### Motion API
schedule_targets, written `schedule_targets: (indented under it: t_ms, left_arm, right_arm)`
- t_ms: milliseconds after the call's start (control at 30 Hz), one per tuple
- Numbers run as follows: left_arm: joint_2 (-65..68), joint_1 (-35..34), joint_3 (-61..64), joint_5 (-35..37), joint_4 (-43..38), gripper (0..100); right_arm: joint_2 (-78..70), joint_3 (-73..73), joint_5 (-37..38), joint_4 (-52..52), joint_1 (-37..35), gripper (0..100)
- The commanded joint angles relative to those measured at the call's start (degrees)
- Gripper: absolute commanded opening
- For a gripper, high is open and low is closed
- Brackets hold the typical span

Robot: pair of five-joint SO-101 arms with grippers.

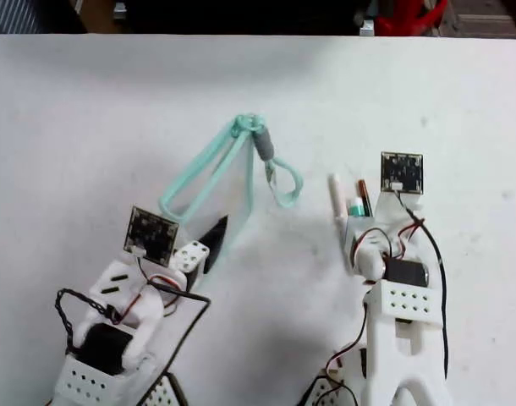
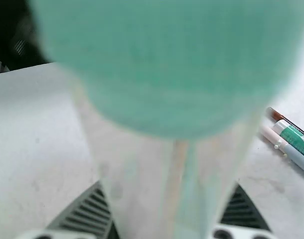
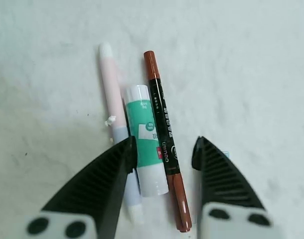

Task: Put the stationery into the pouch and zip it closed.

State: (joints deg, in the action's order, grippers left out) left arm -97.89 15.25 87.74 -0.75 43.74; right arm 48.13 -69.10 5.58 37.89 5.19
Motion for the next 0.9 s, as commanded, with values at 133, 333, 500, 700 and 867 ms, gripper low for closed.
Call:
schedule_targets:
  t_ms: [133,333,500,700,867]
  left_arm:
    - [-0.6,-0.4,-0.5,0.2,-1.1,21]
    - [-0.6,-0.4,-0.5,0.2,-1.1,21]
    - [-0.6,-0.4,-0.5,0.2,-1.1,21]
    - [-0.6,-0.4,-0.5,0.2,-1.1,21]
    - [-0.6,-0.4,-0.5,0.2,-1.1,21]
  right_arm:
    - [1.0,0.4,-0.7,-0.9,0.6,19.7]
    - [1.0,0.3,-0.8,-0.9,0.6,27.9]
    - [1.0,0.3,-0.8,-0.9,0.6,27.9]
    - [1.0,0.3,-0.8,-0.9,0.6,27.9]
    - [1.0,0.3,-0.8,-0.9,0.6,27.9]
